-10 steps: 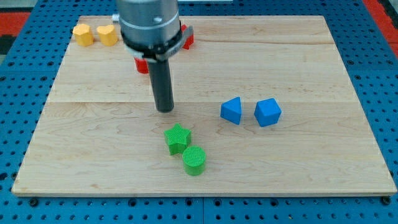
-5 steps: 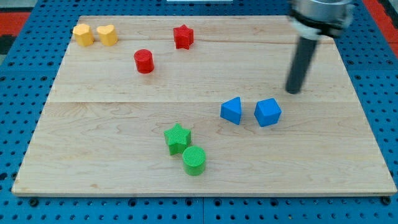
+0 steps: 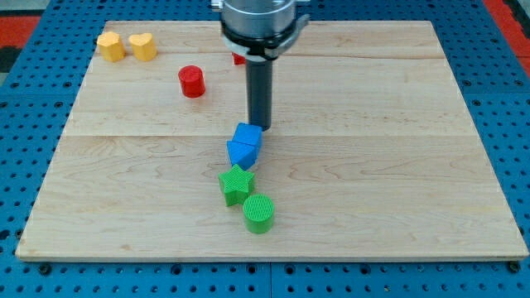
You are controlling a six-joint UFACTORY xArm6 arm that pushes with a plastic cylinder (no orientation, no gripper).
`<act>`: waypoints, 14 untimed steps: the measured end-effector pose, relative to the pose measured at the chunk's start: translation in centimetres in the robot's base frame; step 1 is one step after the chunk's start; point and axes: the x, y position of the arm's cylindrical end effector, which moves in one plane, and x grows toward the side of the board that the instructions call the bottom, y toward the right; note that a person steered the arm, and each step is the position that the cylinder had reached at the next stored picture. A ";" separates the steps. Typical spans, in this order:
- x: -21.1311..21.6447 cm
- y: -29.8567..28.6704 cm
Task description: Slide the blue blocks towards the bottom left corner of the board
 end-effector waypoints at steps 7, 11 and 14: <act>2.8 2.3; 3.1 0.6; 4.9 -2.6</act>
